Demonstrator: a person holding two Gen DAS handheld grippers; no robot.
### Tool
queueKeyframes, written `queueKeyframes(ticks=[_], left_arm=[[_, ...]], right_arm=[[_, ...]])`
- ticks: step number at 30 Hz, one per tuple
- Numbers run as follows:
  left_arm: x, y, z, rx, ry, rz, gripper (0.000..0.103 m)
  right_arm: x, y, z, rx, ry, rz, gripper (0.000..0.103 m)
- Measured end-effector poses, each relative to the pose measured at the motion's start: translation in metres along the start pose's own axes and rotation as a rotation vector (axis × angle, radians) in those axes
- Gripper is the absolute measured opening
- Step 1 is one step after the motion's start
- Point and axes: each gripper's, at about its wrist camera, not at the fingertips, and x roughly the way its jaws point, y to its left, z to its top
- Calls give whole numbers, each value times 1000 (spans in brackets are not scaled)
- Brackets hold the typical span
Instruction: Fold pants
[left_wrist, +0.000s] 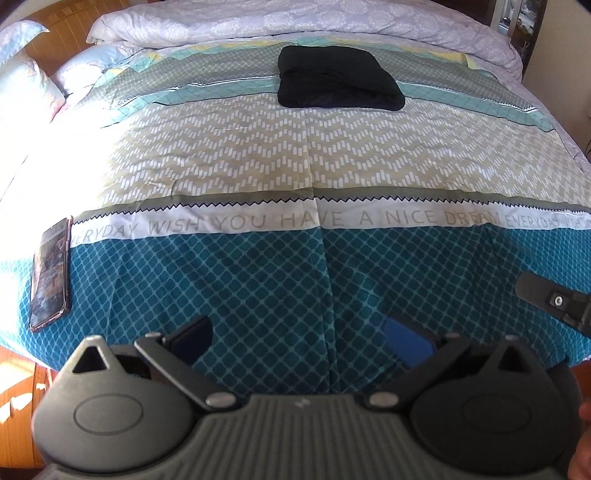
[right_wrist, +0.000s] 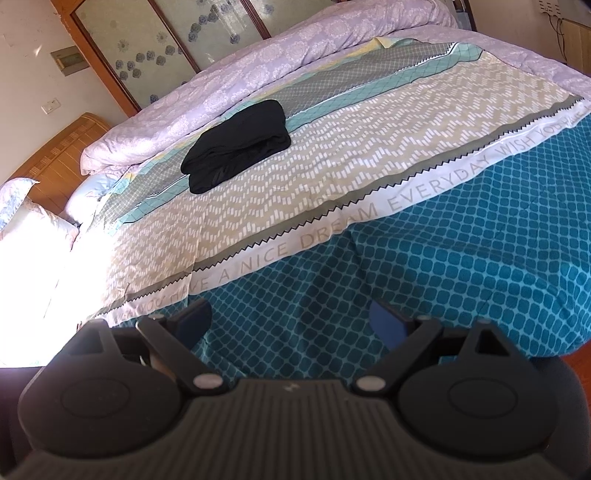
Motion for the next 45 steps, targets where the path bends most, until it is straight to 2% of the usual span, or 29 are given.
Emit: queueKeyframes(ticks=[20, 45], left_arm=[[-7, -2, 0, 9, -29, -12, 103], [9, -7, -5, 55, 18, 55, 103]], right_arm=[[1, 0, -1, 5, 8, 3, 94], [4, -4, -2, 28, 22, 9, 94]])
